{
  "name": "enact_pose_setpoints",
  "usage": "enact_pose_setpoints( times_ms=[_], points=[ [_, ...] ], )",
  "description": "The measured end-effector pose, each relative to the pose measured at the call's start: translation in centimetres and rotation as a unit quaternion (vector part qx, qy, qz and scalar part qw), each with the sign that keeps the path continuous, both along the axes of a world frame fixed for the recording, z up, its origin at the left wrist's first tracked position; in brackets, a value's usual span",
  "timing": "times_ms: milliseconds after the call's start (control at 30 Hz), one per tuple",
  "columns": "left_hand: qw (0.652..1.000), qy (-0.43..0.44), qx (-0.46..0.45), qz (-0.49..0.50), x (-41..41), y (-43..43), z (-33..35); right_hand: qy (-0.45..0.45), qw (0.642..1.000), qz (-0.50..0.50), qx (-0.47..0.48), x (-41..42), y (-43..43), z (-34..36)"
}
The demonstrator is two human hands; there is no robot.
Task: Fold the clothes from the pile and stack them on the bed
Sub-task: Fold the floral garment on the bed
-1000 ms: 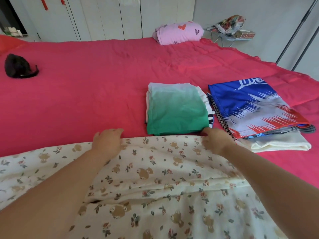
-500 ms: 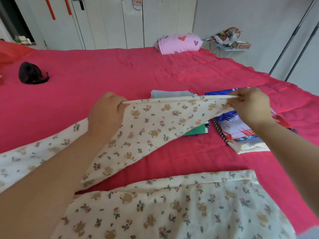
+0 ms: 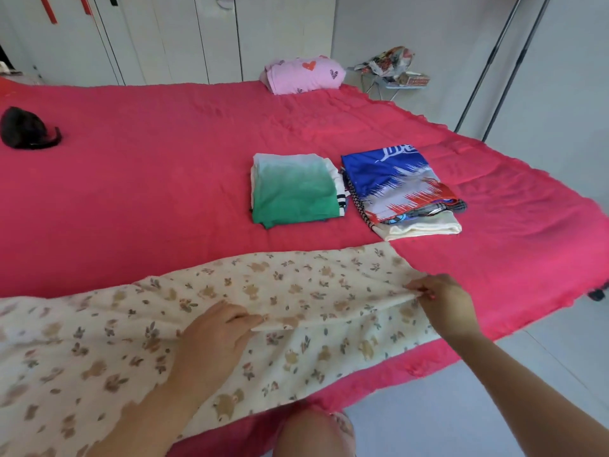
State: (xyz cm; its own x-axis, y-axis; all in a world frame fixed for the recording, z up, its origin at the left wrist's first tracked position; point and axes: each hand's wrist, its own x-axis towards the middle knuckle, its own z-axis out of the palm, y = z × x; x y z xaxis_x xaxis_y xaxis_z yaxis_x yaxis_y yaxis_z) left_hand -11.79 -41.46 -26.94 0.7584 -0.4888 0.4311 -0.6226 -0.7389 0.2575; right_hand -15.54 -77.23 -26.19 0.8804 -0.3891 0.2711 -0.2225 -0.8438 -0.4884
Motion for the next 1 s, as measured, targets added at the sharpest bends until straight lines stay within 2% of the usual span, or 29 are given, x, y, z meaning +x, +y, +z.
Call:
enact_pose_setpoints(
  times_ms=[167,400,500,567,633,733,867,933,1000],
  points=[
    [1.000,0.006,0.026,-0.004,-3.2,0.0,-2.3,-0.002,1.000,-0.014,0.009,-3.1,-0.4,-1.7],
    [0.996,0.065,0.064,-0.015,-6.5,0.0,-3.8,0.026,0.999,-0.033,0.025,-5.3,-0.5,-3.2],
    [0.995,0.064,0.071,-0.018,-7.0,-0.1,-3.7,0.073,0.995,-0.065,-0.017,-5.4,-0.1,-3.1],
    [0.997,0.055,0.062,-0.003,-7.0,0.1,-3.3,0.068,0.991,-0.092,-0.063,-5.3,1.1,-2.5],
    [0.998,0.043,0.034,0.008,-6.9,0.6,-2.7,0.028,0.994,-0.060,-0.088,-4.7,2.8,-2.2],
    [0.999,0.025,0.016,0.034,-6.4,1.7,-1.7,0.005,0.993,0.058,-0.100,-3.2,5.4,-2.7],
    [0.996,0.042,0.010,0.072,-5.7,4.2,-0.5,0.108,0.978,0.151,-0.096,-1.8,8.8,-4.1],
    [0.994,0.045,0.036,0.097,-5.4,6.1,-0.4,0.195,0.961,0.151,-0.123,-1.5,10.2,-4.5],
    [0.989,0.066,0.035,0.124,-4.9,8.1,-0.2,0.222,0.958,0.123,-0.135,-1.2,11.5,-4.2]
  ],
)
